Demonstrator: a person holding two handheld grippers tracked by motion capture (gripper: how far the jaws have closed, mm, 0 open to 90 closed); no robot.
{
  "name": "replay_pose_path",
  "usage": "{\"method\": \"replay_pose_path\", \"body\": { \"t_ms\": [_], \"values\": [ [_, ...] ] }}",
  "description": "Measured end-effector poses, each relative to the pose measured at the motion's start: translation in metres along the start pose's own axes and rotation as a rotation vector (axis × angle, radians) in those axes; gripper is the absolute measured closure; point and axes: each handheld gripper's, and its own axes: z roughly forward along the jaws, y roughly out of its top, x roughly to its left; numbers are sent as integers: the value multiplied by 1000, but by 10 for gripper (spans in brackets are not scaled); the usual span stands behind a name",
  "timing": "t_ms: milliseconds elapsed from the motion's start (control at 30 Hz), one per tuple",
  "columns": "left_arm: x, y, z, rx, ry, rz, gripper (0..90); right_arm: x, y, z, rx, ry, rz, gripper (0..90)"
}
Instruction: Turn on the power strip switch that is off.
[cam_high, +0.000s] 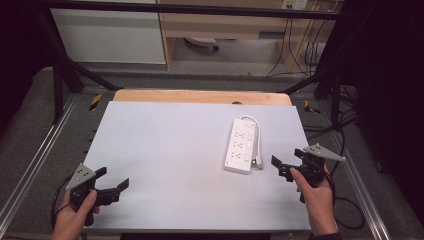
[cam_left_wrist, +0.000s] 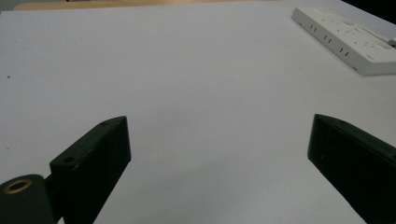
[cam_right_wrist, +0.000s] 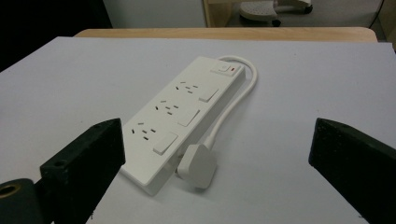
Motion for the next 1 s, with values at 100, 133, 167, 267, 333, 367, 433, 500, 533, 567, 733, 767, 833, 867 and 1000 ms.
{"method": "replay_pose_path", "body": {
  "t_ms": [100,133,167,267,333,367,433,500,533,567,733,767,833,867,1000],
  "values": [
    [0,0,0,-1,-1,2,61,1,5,3,0,2,-2,43],
    [0,0,0,1,-2,2,61,1,5,3,0,2,-2,43],
    [-1,0,0,2,-3,4,61,3,8,5,1,5,-6,43],
    [-1,0,0,2,-3,5,61,6,12,8,1,9,-14,42],
    [-1,0,0,3,-3,7,61,7,15,10,-1,8,-20,42],
    [-1,0,0,3,-3,7,61,7,16,11,-2,11,-19,42],
    [-1,0,1,4,-3,6,61,8,19,13,-1,10,-27,43],
    [-1,0,0,3,-4,7,61,9,21,13,-1,8,-31,48],
    [-1,0,0,2,-4,7,61,10,23,14,-6,10,-36,50],
    [-1,0,0,2,-3,8,61,12,26,16,-3,11,-45,52],
    [-1,0,0,3,-3,9,61,13,31,21,-3,9,-48,58],
    [-1,0,0,3,-3,10,61,13,33,23,-4,13,-41,65],
    [-1,0,1,5,-4,8,61,14,34,24,-1,12,-40,69],
    [-2,0,1,5,-6,13,61,15,37,27,9,11,-45,83],
    [-3,0,1,2,-5,13,61,19,42,31,18,20,-49,95]
  ]
}}
